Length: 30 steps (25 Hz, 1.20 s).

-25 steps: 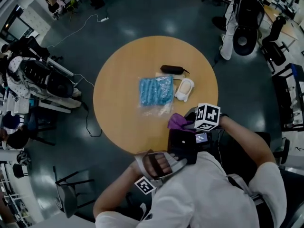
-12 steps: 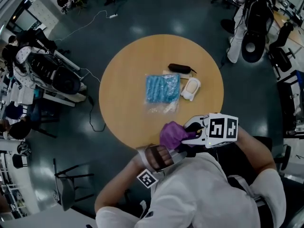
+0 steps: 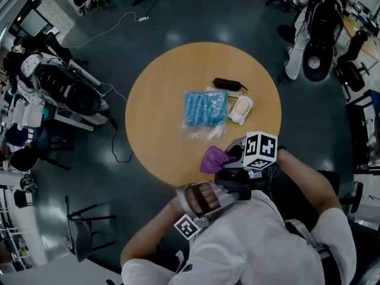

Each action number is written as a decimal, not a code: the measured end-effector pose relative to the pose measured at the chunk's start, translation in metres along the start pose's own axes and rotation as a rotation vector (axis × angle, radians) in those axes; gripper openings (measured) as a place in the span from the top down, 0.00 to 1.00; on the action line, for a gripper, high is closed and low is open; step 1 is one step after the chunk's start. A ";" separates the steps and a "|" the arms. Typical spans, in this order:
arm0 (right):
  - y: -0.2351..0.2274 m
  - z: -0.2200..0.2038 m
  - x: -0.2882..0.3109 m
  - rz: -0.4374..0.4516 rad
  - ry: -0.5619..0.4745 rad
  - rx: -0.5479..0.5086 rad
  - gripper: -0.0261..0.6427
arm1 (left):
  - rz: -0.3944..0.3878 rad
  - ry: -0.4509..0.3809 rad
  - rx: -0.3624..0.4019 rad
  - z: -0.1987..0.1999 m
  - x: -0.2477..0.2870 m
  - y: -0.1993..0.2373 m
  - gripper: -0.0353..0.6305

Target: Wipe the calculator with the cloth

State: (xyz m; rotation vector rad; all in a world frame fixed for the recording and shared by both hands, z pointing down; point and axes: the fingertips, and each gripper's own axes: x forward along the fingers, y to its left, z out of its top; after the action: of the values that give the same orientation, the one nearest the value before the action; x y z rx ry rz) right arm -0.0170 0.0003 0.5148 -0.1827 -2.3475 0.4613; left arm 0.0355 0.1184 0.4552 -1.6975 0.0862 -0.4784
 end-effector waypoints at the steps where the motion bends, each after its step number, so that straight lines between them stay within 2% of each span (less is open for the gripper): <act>1: -0.005 -0.004 0.005 0.000 0.013 0.014 0.84 | -0.001 0.002 -0.012 0.001 -0.001 0.000 0.87; 4: -0.029 -0.019 0.018 -0.035 0.036 0.072 0.84 | 0.012 0.015 -0.064 0.001 -0.004 0.002 0.87; 6: -0.057 -0.029 0.021 -0.119 0.035 0.111 0.84 | 0.036 0.042 -0.134 -0.006 -0.007 0.003 0.88; 8: -0.084 -0.031 0.014 -0.206 -0.025 0.168 0.84 | 0.081 0.089 -0.282 -0.025 -0.013 0.005 0.88; 12: -0.104 -0.009 -0.027 -0.316 -0.278 0.280 0.84 | 0.252 0.221 -0.691 -0.092 -0.040 0.018 0.88; 13: -0.104 -0.005 -0.038 -0.341 -0.323 0.285 0.84 | 0.307 0.246 -0.824 -0.111 -0.047 0.019 0.88; 14: -0.103 -0.002 -0.048 -0.366 -0.359 0.283 0.84 | 0.365 0.268 -0.994 -0.133 -0.052 0.015 0.88; 17: -0.102 -0.002 -0.068 -0.444 -0.427 0.275 0.84 | 0.505 0.335 -1.669 -0.201 -0.056 -0.041 0.88; 18: -0.100 -0.004 -0.072 -0.462 -0.445 0.278 0.84 | 0.541 0.326 -1.861 -0.221 -0.054 -0.069 0.88; 20: -0.097 -0.007 -0.076 -0.475 -0.488 0.297 0.84 | 0.628 0.277 -2.179 -0.249 -0.045 -0.129 0.88; 22: -0.095 -0.014 -0.073 -0.474 -0.527 0.320 0.84 | 0.710 0.245 -2.395 -0.268 -0.033 -0.188 0.88; 23: -0.093 -0.020 -0.070 -0.471 -0.541 0.334 0.84 | 0.735 0.247 -2.467 -0.273 -0.027 -0.215 0.88; 25: -0.086 -0.031 -0.063 -0.464 -0.563 0.367 0.84 | 0.749 0.285 -2.560 -0.274 -0.017 -0.259 0.88; 27: -0.079 -0.037 -0.059 -0.466 -0.574 0.390 0.84 | 0.733 0.370 -2.591 -0.271 -0.014 -0.289 0.88; 30: -0.075 -0.040 -0.057 -0.471 -0.576 0.406 0.84 | 0.674 0.478 -2.590 -0.270 -0.008 -0.309 0.88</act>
State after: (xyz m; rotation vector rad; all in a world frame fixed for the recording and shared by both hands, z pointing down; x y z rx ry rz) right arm 0.0521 -0.0727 0.5339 0.7703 -2.6529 0.8122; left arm -0.1337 -0.0705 0.7776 -3.4571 2.4214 0.0860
